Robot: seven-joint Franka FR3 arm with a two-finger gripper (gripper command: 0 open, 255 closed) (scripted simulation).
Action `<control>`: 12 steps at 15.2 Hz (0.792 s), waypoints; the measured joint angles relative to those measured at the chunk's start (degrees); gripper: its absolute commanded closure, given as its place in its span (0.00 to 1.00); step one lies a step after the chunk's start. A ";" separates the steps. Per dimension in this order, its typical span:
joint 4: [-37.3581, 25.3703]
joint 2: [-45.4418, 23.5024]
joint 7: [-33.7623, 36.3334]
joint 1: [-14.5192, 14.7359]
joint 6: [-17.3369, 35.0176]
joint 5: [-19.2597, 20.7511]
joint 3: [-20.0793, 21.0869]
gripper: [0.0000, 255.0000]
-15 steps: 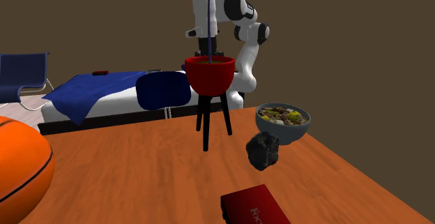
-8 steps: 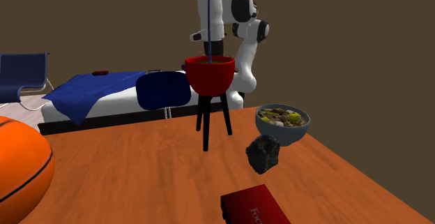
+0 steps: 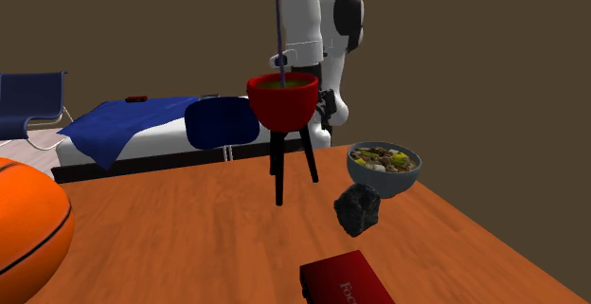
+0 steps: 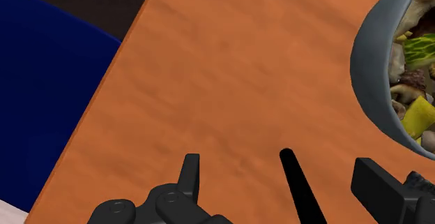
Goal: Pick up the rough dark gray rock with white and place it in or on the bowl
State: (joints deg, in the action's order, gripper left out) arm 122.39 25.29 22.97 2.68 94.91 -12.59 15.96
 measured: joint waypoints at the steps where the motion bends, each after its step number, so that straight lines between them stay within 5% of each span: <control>1: -1.11 -1.61 1.35 0.05 0.42 -0.11 0.84 0.00; 9: -15.70 -16.53 13.28 0.96 8.51 2.01 7.81 0.00; 12: -22.60 -24.56 18.84 2.01 16.67 4.53 10.22 0.00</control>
State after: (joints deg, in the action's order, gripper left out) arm 99.79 0.73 41.82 4.69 111.58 -8.06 26.18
